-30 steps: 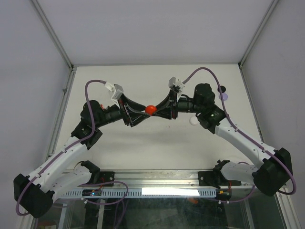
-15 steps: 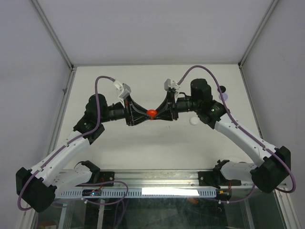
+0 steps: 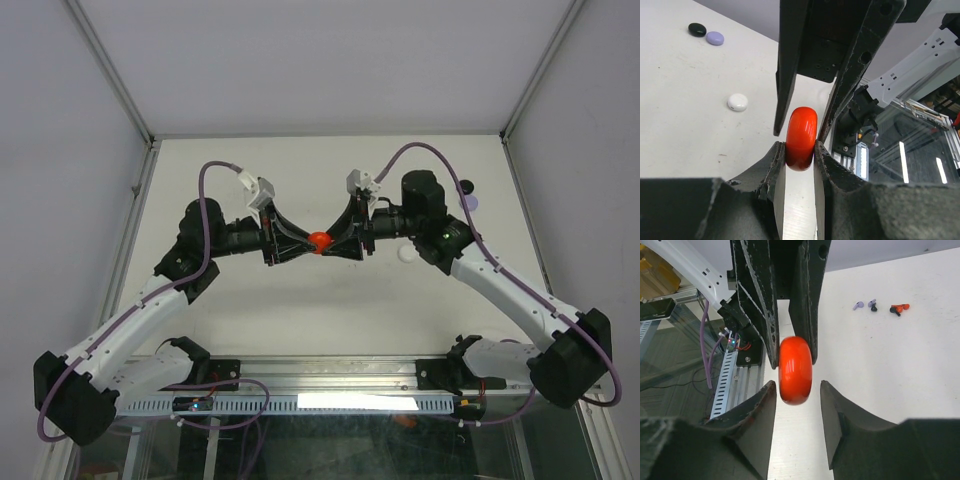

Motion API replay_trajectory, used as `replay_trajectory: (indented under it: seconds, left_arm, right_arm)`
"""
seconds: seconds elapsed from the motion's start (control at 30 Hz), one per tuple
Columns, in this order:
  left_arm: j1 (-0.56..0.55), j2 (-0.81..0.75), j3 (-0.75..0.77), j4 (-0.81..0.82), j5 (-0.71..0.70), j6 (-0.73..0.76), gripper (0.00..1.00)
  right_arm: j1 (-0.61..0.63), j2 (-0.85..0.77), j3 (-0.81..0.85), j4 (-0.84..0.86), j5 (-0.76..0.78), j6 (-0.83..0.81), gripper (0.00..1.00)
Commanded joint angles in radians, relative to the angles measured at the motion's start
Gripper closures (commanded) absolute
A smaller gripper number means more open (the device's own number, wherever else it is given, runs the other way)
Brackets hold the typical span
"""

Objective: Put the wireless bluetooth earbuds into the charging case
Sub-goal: Pick up the charging case at the center of the board.

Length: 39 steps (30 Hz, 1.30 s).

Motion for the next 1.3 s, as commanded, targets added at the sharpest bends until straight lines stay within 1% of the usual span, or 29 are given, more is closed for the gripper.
replay_trajectory:
  seconds: [0.0,0.07,0.2,0.33,0.5,0.67,0.87,1.0,1.27]
  left_arm:
    - [0.001,-0.065,-0.044,0.163,-0.027,-0.031,1.00]
    - [0.001,-0.083,-0.071,0.214,-0.042,-0.053,1.00]
    - [0.002,-0.094,-0.110,0.319,-0.050,-0.090,1.00]
    - [0.001,-0.096,-0.149,0.415,-0.058,-0.135,1.00]
    - [0.000,-0.092,-0.197,0.522,-0.077,-0.191,1.00]
    - [0.000,-0.087,-0.221,0.588,-0.085,-0.221,1.00]
    - [-0.001,-0.085,-0.249,0.659,-0.088,-0.252,1.00]
    - [-0.003,-0.085,-0.273,0.703,-0.088,-0.268,1.00]
    - [-0.015,-0.085,-0.309,0.800,-0.090,-0.282,1.00]
  right_arm:
    - [-0.001,-0.089,-0.093,0.232,0.060,0.095,0.55]
    - [-0.002,-0.118,-0.156,0.345,0.080,0.158,0.52]
    - [-0.002,-0.144,-0.279,0.590,0.103,0.301,0.51]
    - [0.003,-0.124,-0.359,0.819,0.122,0.431,0.51]
    - [0.030,-0.089,-0.419,1.056,0.176,0.530,0.52]
    - [0.058,-0.053,-0.423,1.126,0.233,0.551,0.54]
    - [0.068,-0.013,-0.432,1.210,0.266,0.590,0.59]
    - [0.075,0.007,-0.429,1.244,0.272,0.610,0.62]
    - [0.092,0.052,-0.424,1.305,0.272,0.655,0.64]
